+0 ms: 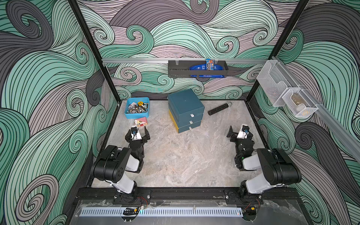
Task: Put the paint cans in the drawer according to color
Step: Reset both arms
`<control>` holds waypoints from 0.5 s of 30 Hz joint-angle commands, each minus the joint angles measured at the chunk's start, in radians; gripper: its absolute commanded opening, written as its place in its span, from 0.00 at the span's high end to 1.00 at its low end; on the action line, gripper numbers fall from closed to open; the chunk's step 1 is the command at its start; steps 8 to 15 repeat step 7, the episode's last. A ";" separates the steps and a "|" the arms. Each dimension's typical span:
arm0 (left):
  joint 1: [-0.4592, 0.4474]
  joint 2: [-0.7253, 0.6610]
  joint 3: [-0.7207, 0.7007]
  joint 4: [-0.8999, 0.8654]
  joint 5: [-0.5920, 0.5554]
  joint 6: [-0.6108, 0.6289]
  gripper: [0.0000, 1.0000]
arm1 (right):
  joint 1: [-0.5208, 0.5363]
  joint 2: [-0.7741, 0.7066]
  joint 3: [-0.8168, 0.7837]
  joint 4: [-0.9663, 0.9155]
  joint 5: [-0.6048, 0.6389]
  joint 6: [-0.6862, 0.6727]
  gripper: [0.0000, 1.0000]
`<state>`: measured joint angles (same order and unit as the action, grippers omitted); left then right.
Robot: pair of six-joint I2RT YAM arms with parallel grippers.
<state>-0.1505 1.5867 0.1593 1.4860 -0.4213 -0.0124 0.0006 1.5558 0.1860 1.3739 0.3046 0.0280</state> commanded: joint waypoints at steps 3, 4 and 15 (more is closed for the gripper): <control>0.010 0.007 0.000 0.027 0.008 -0.008 0.01 | -0.004 0.003 0.008 0.025 -0.004 -0.009 0.00; 0.009 0.006 0.000 0.026 0.008 -0.008 0.01 | -0.004 0.002 0.009 0.023 -0.005 -0.010 0.00; 0.008 0.007 0.000 0.026 0.009 -0.008 0.01 | -0.004 -0.001 0.006 0.027 -0.005 -0.010 0.00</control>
